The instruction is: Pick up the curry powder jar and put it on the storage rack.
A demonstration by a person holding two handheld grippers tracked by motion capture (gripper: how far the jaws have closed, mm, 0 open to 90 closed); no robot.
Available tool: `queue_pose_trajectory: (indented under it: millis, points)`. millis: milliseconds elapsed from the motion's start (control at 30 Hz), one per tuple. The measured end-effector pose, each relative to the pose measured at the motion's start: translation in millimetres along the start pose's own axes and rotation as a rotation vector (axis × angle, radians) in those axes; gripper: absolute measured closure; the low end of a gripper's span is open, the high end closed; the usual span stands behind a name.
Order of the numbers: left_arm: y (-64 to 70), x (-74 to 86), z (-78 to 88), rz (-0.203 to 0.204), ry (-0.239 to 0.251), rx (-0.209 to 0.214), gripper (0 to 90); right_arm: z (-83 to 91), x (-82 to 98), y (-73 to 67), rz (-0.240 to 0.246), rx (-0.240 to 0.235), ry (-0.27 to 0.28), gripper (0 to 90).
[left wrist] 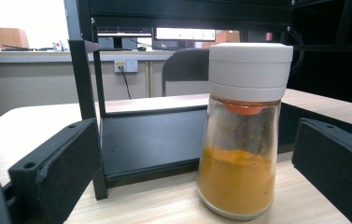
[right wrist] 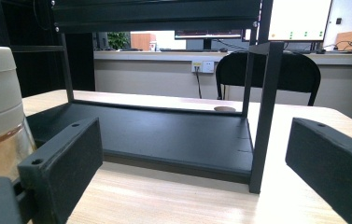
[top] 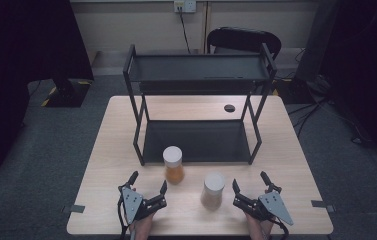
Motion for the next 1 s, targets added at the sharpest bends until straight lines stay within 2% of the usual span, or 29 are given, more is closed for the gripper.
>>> queue_pose_trajectory:
  millis: [300, 367, 633, 1000]
  points:
    - [-0.1, -0.2, -0.1, 0.000, -0.001, -0.001, 0.0, 0.0, 0.0, 0.1, 0.000, -0.001, 0.000, 3.0]
    - [1.2, -0.3, -0.4, 0.000, -0.003, -0.013, 0.0, 0.1, 0.0, 0.1, 0.000, -0.003, 0.000, 3.0]
    - [0.3, -0.8, -2.3, -0.004, -0.006, -0.005, 0.0, 0.4, -0.1, 0.0, -0.001, -0.005, 0.000, 3.0]
    - [-3.5, -6.9, -1.8, 0.024, -0.018, 0.019, 0.0, 0.4, -0.1, -0.1, -0.001, -0.003, 0.000, 3.0]
Point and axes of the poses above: each handheld gripper's, and its own axes: z roughly backward along the jaws, x roughly out of its underside, y roughly to its right, the point moved 6 cm from there along -z, roughly forward along the jaws, and after that the axes turned 2 degrees about -x, right-handed, at the moved point
